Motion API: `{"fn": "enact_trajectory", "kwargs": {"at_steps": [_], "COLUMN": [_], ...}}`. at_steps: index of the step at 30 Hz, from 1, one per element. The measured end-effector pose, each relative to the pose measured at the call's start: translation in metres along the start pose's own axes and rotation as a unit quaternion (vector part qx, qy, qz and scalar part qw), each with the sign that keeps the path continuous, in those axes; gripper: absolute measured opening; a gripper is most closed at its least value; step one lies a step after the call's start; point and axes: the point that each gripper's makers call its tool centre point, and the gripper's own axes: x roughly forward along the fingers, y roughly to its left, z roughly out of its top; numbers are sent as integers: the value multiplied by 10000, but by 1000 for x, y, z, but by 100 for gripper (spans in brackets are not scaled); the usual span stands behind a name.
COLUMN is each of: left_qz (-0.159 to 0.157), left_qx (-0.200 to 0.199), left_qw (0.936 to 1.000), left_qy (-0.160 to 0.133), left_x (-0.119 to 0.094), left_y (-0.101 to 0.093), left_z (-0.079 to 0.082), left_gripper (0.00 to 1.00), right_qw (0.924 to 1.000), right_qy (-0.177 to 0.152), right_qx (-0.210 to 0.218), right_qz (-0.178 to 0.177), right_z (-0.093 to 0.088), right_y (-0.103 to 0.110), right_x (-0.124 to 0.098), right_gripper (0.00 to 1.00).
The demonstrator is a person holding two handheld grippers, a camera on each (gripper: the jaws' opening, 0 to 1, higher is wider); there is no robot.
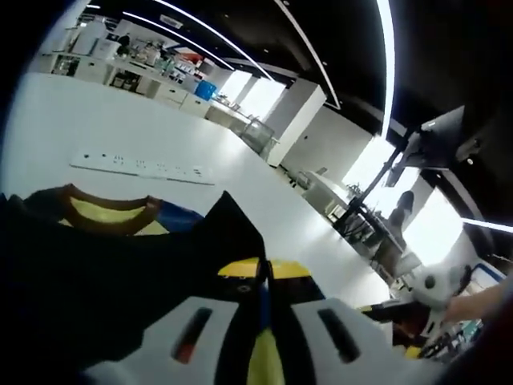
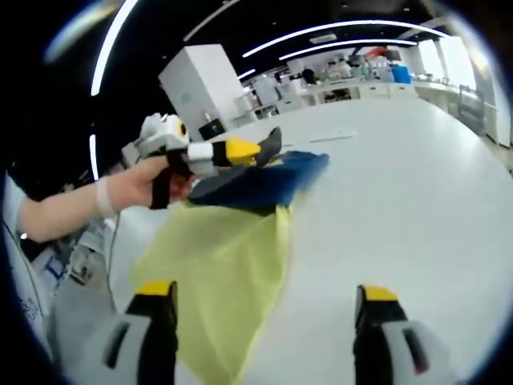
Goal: Fold the garment on the visible template until the final outline fits inside the template.
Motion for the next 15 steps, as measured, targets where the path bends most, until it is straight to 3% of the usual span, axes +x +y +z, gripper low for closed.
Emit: {"fn": "enact_trajectory", "kwargs": {"at_steps": [6, 15], "left_qz": [-29, 2], "left_qx": [59, 163], "left_qw": [9992, 9981], "left_qy": [382, 595], "left_x": [9, 12], "left_y": [-1, -2], "left_z": [-28, -43], "left_gripper": [0, 0], "right_qw": [10000, 9999], "right_qy": [-26, -49], "right_qx": [11, 88], "right_qz": [-11, -58], "right_z": [1, 0], "right_y": [-2, -9], "right_x": [-1, -4], "right_gripper": [93, 92]}}
